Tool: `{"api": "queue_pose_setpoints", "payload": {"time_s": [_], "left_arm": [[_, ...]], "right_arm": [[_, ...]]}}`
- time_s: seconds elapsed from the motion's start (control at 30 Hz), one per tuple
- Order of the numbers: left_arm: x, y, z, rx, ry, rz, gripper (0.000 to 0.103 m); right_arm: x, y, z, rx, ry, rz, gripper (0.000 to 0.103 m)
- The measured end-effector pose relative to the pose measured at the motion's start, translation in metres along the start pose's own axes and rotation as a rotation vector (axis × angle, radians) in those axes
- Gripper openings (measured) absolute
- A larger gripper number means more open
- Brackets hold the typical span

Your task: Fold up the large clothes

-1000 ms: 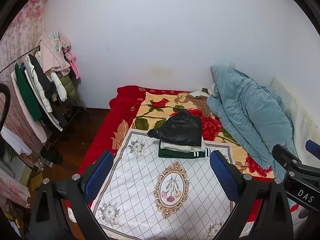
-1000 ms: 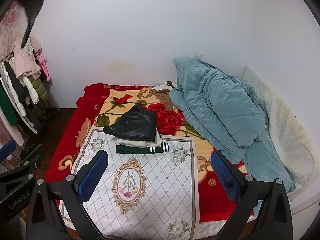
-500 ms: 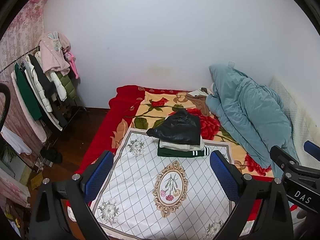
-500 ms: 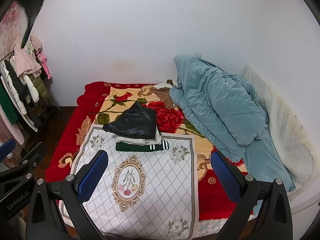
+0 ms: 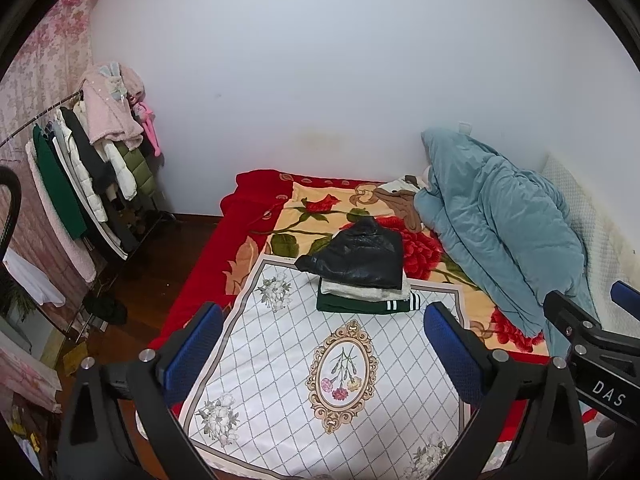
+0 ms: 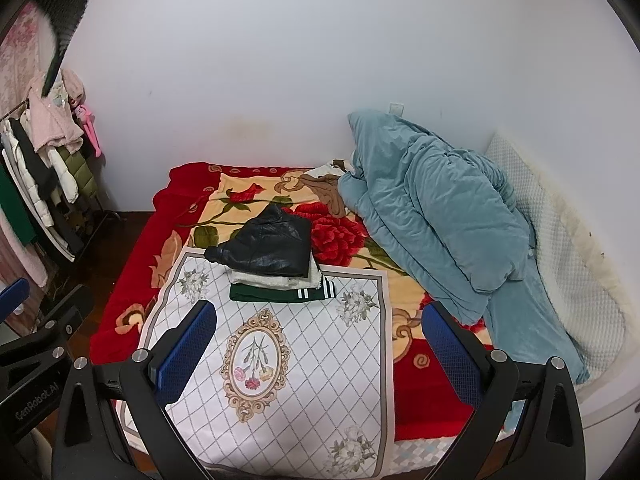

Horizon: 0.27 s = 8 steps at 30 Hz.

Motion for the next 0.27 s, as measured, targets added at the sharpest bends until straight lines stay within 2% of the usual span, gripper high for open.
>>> {"api": "queue_pose_setpoints", "payload": {"time_s": [0.27], "left_arm": [[0.0026, 0.0024, 0.0002, 0.000, -0.008, -0.004, 0.102]], "right_arm": [[0.0021, -0.0010, 0.0017, -0.002, 0.000, 0.002, 0.103]]}}
Point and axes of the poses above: each gripper's, at about its wrist camera, not at the fingertips, and x roughly against the way its jaws point, y to its left, z to its underside, the point moved 5 cm from there along -x, roughly the way its jaws point, and after that the axes turned 6 degrees about -y, right-handed, at the moved point
